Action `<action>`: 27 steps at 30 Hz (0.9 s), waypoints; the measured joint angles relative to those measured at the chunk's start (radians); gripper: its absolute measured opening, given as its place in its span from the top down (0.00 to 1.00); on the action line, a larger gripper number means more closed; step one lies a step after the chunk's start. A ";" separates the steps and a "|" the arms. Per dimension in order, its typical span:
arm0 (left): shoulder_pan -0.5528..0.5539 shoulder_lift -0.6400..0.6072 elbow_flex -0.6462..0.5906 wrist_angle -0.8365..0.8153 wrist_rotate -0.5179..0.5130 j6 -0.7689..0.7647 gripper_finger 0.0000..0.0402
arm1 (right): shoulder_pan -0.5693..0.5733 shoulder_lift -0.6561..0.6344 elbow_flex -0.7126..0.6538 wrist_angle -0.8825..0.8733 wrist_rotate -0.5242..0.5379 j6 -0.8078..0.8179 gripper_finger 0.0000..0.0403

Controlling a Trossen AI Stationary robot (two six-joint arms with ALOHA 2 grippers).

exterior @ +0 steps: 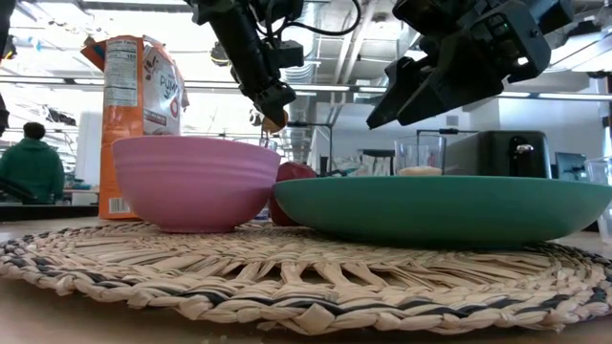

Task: Arrange a breakfast setting
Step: Put the spoon on the table beside the cereal

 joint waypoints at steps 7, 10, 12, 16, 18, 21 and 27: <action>0.000 0.000 0.000 0.000 -0.002 0.011 0.82 | 0.000 0.000 0.000 0.000 0.000 0.000 0.14; 0.000 0.000 0.000 0.000 -0.002 0.015 0.87 | 0.000 0.000 0.000 0.000 0.000 0.000 0.14; 0.000 0.000 0.000 0.000 -0.008 0.026 0.91 | 0.000 0.000 0.000 0.000 0.000 0.000 0.14; 0.000 0.000 0.000 0.001 -0.024 0.038 0.96 | 0.000 0.000 0.000 0.000 0.000 0.000 0.14; 0.000 0.000 0.000 0.001 -0.042 0.049 0.98 | 0.000 0.000 0.000 0.000 0.000 0.000 0.14; -0.001 0.000 0.000 0.002 -0.058 0.069 0.98 | 0.000 0.000 0.000 0.000 0.000 0.000 0.14; -0.002 0.000 0.000 0.004 -0.068 0.082 0.99 | 0.000 0.000 0.000 -0.001 0.000 0.000 0.14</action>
